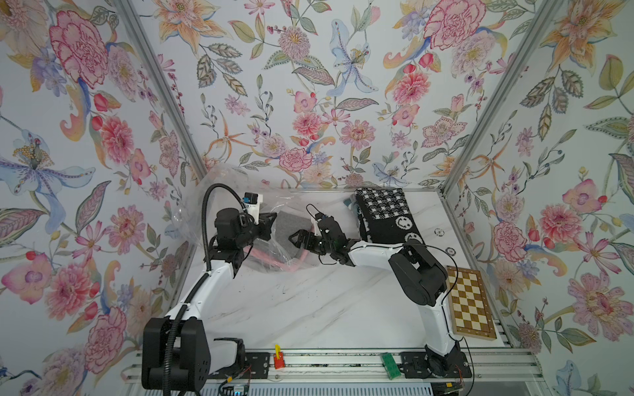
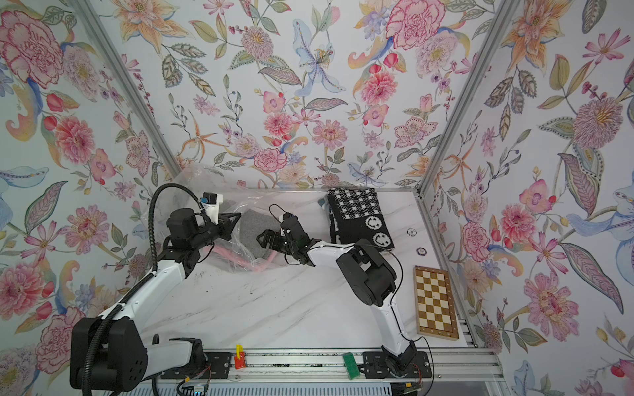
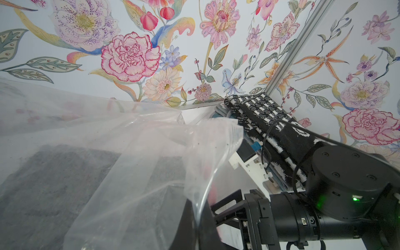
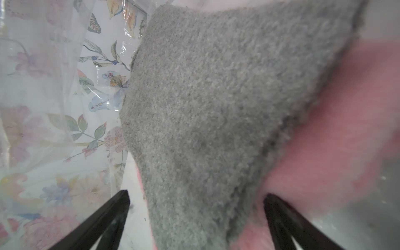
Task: Take the blanket out of the vacuum bag
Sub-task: Take out the blanket from the vacuum bag.
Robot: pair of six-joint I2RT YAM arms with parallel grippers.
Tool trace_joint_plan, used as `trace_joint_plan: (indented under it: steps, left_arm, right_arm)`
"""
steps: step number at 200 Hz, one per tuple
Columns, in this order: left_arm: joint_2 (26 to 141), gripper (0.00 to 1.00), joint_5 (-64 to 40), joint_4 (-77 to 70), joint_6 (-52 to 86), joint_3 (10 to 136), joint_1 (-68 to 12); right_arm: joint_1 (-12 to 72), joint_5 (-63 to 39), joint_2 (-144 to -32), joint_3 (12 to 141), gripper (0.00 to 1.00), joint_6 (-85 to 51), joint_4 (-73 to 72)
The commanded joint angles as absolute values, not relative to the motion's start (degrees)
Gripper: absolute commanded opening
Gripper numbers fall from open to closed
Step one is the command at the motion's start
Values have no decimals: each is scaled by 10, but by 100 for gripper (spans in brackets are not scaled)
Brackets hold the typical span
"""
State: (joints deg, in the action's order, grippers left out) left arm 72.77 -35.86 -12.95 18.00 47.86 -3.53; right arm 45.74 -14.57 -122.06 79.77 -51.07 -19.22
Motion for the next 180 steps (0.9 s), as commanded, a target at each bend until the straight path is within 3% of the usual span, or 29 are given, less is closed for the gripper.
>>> trace_joint_plan:
  steps: [1,131,180]
  left_arm:
    - [733,0,-367,-147,179,480,-29]
    - [725,1,-366,-146,179,477,-28]
    - [727,1,-369,-148,181,478,-26]
  right_arm:
    - [469,-151,-1227,819,99,-497,-175]
    - [498,-174,-1268,892,100,-507,-148]
    - [492,-185,-1302,947,87,-509,-117]
